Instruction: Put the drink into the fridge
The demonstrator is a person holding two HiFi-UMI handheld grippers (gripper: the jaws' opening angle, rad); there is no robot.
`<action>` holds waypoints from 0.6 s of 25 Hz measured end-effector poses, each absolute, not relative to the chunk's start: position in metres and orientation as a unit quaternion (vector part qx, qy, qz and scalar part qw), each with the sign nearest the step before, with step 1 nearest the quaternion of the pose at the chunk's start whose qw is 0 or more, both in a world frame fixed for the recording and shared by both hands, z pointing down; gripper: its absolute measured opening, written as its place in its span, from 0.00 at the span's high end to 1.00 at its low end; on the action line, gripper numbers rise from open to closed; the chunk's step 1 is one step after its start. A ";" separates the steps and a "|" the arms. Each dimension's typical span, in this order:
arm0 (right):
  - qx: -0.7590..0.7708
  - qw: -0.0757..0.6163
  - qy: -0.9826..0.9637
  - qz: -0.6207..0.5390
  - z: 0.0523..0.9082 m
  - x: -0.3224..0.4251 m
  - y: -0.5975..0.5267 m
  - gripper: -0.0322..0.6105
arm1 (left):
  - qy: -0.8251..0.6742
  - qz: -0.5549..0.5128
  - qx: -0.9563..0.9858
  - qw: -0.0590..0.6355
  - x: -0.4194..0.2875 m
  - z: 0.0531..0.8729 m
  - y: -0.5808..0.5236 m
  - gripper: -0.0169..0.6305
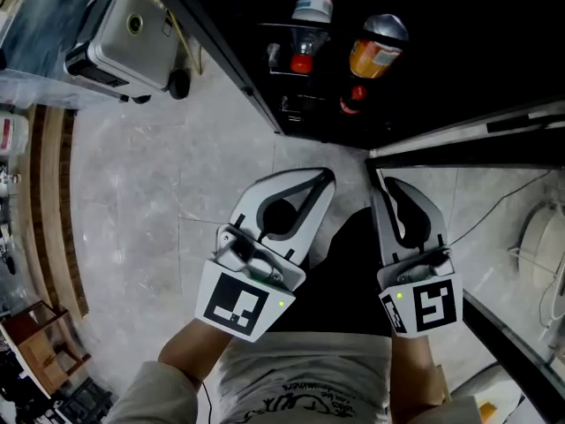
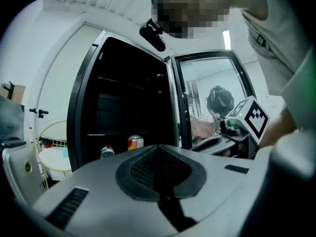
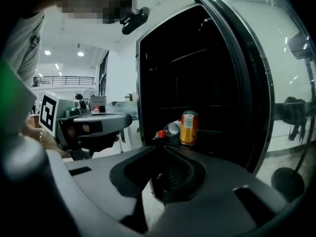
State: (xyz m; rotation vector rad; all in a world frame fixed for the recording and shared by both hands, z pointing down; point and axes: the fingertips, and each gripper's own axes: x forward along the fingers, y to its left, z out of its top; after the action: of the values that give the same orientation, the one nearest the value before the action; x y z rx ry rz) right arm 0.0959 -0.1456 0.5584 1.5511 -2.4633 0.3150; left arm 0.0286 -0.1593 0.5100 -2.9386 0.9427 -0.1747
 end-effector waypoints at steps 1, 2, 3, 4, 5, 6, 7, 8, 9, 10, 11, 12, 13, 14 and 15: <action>0.527 0.105 -0.836 0.108 0.544 0.096 -0.141 0.88 | 0.304 -0.061 -0.950 0.027 0.029 0.498 -0.156 0.94; 0.527 0.104 -0.836 0.110 0.529 0.096 -0.137 0.89 | 0.304 -0.064 -0.950 0.027 0.028 0.486 -0.153 0.94; 0.527 0.105 -0.836 0.112 0.515 0.096 -0.134 0.89 | 0.305 -0.066 -0.950 0.024 0.027 0.474 -0.150 0.94; 0.527 0.106 -0.836 0.113 0.500 0.096 -0.130 0.89 | 0.304 -0.066 -0.950 0.018 0.026 0.461 -0.146 0.94; 0.527 0.106 -0.836 0.113 0.485 0.096 -0.126 0.89 | 0.301 -0.068 -0.951 0.012 0.025 0.449 -0.142 0.94; 0.528 0.105 -0.835 0.113 0.469 0.096 -0.122 0.89 | 0.298 -0.070 -0.952 0.008 0.024 0.436 -0.137 0.94; 0.529 0.103 -0.835 0.112 0.454 0.096 -0.118 0.89 | 0.295 -0.074 -0.953 0.006 0.022 0.423 -0.133 0.94; 0.529 0.101 -0.835 0.111 0.438 0.096 -0.116 0.89 | 0.293 -0.079 -0.953 0.008 0.021 0.409 -0.129 0.94; 0.529 0.100 -0.835 0.109 0.421 0.096 -0.113 0.90 | 0.293 -0.082 -0.953 0.010 0.019 0.394 -0.126 0.94; 0.529 0.100 -0.836 0.108 0.405 0.097 -0.111 0.91 | 0.293 -0.084 -0.952 0.012 0.017 0.379 -0.123 0.94; 0.530 0.099 -0.836 0.106 0.389 0.098 -0.109 0.91 | 0.294 -0.084 -0.952 0.013 0.016 0.363 -0.120 0.94; 0.530 0.099 -0.836 0.105 0.374 0.099 -0.107 0.91 | 0.295 -0.084 -0.952 0.014 0.015 0.347 -0.118 0.94; 0.530 0.098 -0.836 0.104 0.358 0.100 -0.106 0.91 | 0.296 -0.084 -0.951 0.015 0.015 0.331 -0.116 0.94; 0.530 0.097 -0.836 0.103 0.343 0.101 -0.104 0.91 | 0.297 -0.083 -0.951 0.018 0.015 0.316 -0.114 0.94; 0.530 0.096 -0.837 0.101 0.329 0.102 -0.103 0.91 | 0.298 -0.082 -0.951 0.020 0.015 0.300 -0.113 0.94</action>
State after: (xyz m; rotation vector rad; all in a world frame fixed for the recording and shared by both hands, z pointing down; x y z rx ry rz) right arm 0.1024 -0.1031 0.3287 1.5694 -2.4787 0.3002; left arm 0.0148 -0.1129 0.3004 -2.9502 0.9255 -0.2548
